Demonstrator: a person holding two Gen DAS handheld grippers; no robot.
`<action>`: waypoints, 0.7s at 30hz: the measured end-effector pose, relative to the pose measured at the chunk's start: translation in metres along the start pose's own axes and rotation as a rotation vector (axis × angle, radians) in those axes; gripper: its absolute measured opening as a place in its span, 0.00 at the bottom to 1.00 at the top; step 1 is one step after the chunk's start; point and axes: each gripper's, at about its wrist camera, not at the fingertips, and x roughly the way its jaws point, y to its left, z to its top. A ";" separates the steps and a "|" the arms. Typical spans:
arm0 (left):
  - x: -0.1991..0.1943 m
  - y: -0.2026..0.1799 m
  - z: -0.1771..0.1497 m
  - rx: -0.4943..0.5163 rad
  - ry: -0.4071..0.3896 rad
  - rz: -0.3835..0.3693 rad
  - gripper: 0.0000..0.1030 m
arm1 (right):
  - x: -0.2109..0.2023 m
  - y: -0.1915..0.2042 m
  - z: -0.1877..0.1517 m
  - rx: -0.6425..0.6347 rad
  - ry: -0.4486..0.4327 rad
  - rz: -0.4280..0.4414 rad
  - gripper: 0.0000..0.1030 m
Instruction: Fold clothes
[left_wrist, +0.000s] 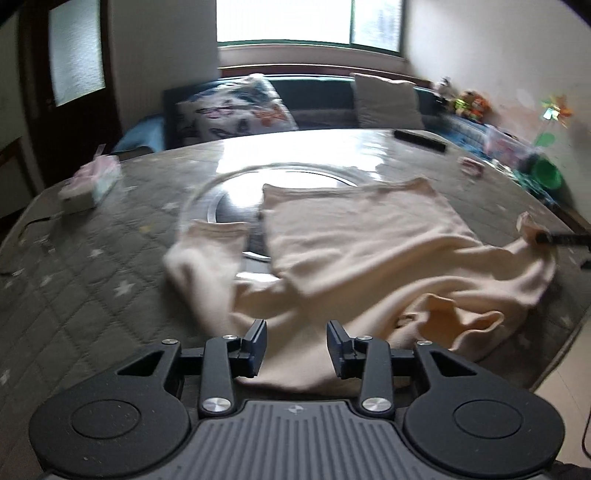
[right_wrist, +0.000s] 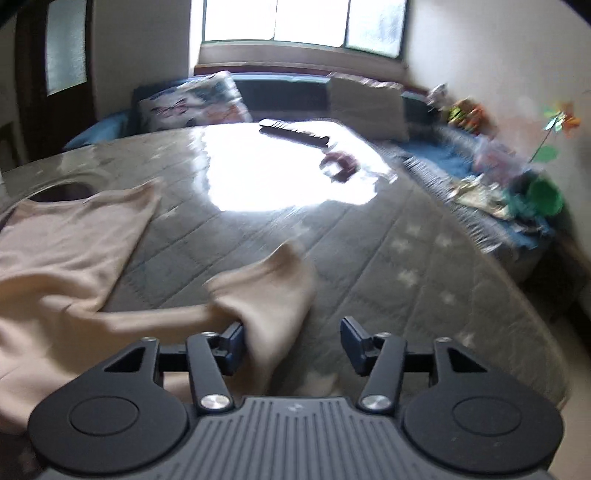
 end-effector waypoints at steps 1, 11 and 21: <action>0.003 -0.006 0.000 0.014 0.001 -0.018 0.38 | -0.001 -0.006 0.002 0.027 -0.008 -0.008 0.57; 0.025 -0.061 0.003 0.217 -0.007 -0.149 0.38 | -0.043 -0.011 0.010 0.003 -0.058 0.096 0.56; 0.031 -0.084 0.003 0.362 -0.058 -0.193 0.33 | -0.073 0.071 0.013 -0.189 -0.045 0.427 0.55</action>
